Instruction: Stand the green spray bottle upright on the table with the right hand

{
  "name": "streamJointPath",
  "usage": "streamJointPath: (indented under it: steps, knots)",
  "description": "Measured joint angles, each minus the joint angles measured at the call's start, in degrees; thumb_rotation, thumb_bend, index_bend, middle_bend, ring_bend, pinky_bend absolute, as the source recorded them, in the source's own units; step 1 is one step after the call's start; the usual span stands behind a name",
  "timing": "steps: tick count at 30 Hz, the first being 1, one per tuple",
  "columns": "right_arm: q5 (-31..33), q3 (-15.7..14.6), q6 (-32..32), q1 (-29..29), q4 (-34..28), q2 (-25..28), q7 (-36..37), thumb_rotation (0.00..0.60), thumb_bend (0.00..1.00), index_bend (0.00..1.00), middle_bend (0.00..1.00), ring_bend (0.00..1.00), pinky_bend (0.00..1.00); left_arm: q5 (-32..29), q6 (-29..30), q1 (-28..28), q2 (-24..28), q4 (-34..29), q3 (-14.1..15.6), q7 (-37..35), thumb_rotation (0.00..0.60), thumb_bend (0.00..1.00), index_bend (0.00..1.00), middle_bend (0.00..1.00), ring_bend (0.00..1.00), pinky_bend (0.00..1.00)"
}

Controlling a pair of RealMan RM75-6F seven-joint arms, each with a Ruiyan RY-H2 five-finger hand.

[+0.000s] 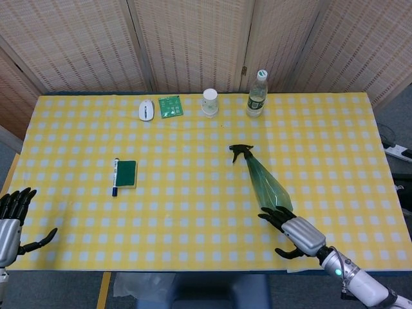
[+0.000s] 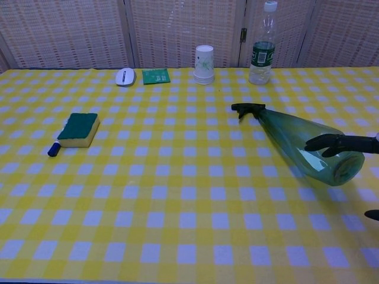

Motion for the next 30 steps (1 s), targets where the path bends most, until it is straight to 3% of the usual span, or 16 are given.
streamJointPath:
  steps: [6, 14, 18, 26, 30]
  knots:
    - [4.6, 0.3, -4.9, 2.1, 2.5, -0.2, 1.7, 0.600, 0.37, 0.00, 0.00, 0.10, 0.02, -0.3, -0.3, -0.1, 0.0, 0.1, -0.1, -0.7, 0.238, 0.25, 0.00, 0.10, 0.02, 0.00]
    - [13.5, 1.4, -8.6, 3.1, 4.3, 3.6, 0.0, 0.600, 0.37, 0.00, 0.00, 0.10, 0.02, -0.1, -0.1, 0.0, 0.0, 0.2, -0.1, -0.5, 0.246, 0.25, 0.00, 0.10, 0.02, 0.00]
    - [14.3, 2.0, -6.3, 2.2, 3.8, 5.4, 0.5, 0.600, 0.37, 0.00, 0.00, 0.10, 0.02, -0.3, -0.1, 0.0, -0.1, 0.1, -0.3, -0.2, 0.245, 0.25, 0.00, 0.10, 0.02, 0.00]
    - [9.8, 3.0, 4.6, -1.3, 3.6, 7.9, 7.0, 0.600, 0.37, 0.00, 0.00, 0.10, 0.02, -0.9, -1.3, -0.5, -0.4, 0.2, -0.3, 0.6, 0.243, 0.25, 0.00, 0.10, 0.02, 0.00]
    - [9.9, 4.7, 5.7, -1.0, 3.2, 8.3, 6.8, 0.600, 0.37, 0.00, 0.00, 0.10, 0.02, -0.6, -1.4, -0.6, -0.5, 0.1, -0.2, 0.9, 0.243, 0.25, 0.00, 0.10, 0.02, 0.00]
